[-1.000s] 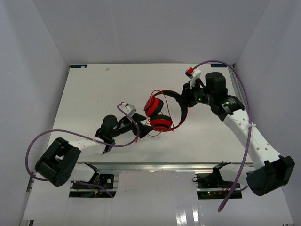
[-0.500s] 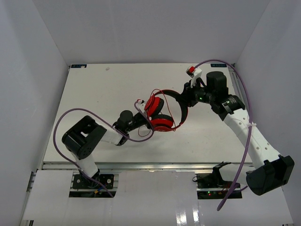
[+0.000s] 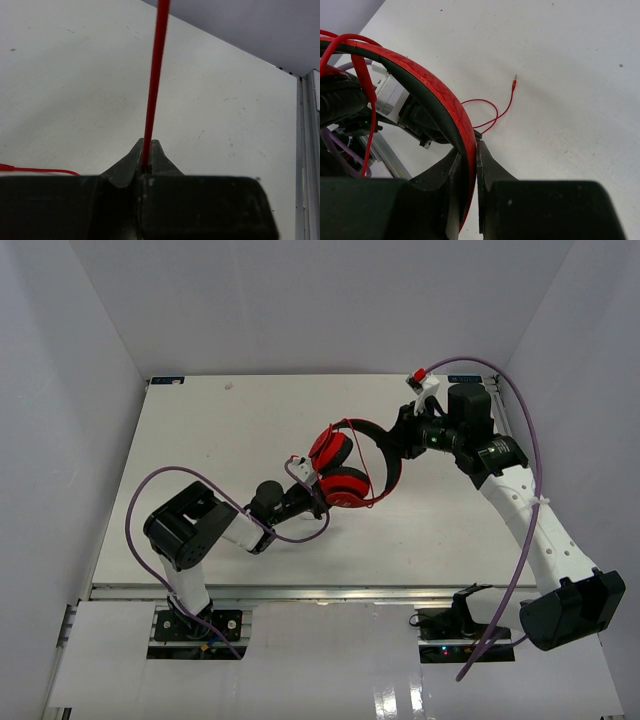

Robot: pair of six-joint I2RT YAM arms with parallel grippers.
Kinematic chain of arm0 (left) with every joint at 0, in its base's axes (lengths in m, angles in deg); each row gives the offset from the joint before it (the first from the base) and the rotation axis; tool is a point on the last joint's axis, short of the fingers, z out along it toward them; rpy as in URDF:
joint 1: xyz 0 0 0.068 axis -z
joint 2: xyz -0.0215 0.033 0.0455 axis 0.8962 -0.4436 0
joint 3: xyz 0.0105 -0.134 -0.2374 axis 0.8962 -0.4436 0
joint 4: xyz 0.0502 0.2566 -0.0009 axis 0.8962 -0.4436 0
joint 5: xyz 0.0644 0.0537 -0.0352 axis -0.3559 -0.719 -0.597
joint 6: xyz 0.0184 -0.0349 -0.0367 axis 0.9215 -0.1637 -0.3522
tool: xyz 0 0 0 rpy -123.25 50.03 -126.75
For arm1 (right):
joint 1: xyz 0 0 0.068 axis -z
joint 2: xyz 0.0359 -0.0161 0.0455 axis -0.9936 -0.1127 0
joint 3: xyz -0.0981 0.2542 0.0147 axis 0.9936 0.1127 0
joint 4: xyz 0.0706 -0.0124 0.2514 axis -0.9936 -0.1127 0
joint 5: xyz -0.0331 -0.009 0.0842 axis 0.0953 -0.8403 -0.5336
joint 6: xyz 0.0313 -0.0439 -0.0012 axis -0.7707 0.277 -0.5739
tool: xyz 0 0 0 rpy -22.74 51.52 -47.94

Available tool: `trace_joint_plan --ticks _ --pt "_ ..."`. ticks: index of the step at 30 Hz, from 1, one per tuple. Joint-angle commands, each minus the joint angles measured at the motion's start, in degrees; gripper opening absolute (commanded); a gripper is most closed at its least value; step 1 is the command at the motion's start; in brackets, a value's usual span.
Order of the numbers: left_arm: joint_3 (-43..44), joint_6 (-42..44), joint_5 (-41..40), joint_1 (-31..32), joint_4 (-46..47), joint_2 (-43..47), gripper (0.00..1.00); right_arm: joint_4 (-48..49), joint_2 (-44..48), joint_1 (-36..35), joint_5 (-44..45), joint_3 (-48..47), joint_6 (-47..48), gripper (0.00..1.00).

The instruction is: Wrap the headphones

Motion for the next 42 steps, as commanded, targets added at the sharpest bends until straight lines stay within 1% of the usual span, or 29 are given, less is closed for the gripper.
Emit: trace_joint_plan --ticks 1,6,8,10,11,13,14,15,21,24,28,35,38,42 --pt "-1.8 -3.6 -0.3 2.2 4.5 2.2 0.04 2.9 -2.1 1.1 3.0 -5.6 -7.5 0.08" --pt "-3.0 -5.0 -1.2 5.2 3.7 4.0 0.0 3.0 -4.0 1.2 17.8 -6.7 -12.7 0.08" --pt "-3.3 -4.8 -1.7 6.4 2.0 5.8 0.0 3.3 -4.5 1.2 24.1 -6.7 -15.2 0.08" --pt "-3.6 -4.5 -2.3 7.8 -0.7 7.1 0.0 4.1 -4.7 1.2 31.8 -6.2 -15.8 0.08" --pt "-3.6 -4.2 -2.6 8.4 -2.0 8.0 0.0 5.2 -4.5 1.2 34.0 -5.6 -15.9 0.08" --pt "-3.3 -3.3 -3.5 10.0 -6.0 10.6 0.0 9.5 -3.7 1.2 39.1 -3.4 -15.9 0.08" --pt "-3.3 -3.3 -3.5 10.5 -7.8 10.7 0.0 9.7 -3.3 1.1 39.2 -2.3 -16.0 0.08" --pt "-3.0 -2.8 -4.5 11.4 -10.8 12.2 0.0 11.5 -3.0 0.9 43.0 -1.1 -15.7 0.08" --pt "-1.0 -1.2 -6.2 13.6 -25.1 18.9 0.04 17.8 -4.0 0.3 53.7 3.2 -12.5 0.08" --pt "0.5 -1.7 -5.5 14.1 -29.3 20.8 0.07 20.8 -4.8 -0.2 57.1 5.1 -11.2 0.08" --pt "2.8 -3.3 -2.9 14.8 -31.9 19.7 0.12 21.4 -5.8 -0.5 57.3 5.9 -13.0 0.08" --pt "6.6 -6.8 -1.2 17.0 -29.0 12.2 0.18 20.8 -8.0 -0.7 56.9 4.5 -13.6 0.08" --pt "7.4 -7.7 -1.2 17.9 -27.4 11.2 0.23 22.2 -7.6 -0.7 57.2 6.3 -12.9 0.08" --pt "8.0 -8.2 -0.9 19.5 -26.7 11.0 0.25 23.6 -8.0 -0.7 57.3 7.8 -12.1 0.08"
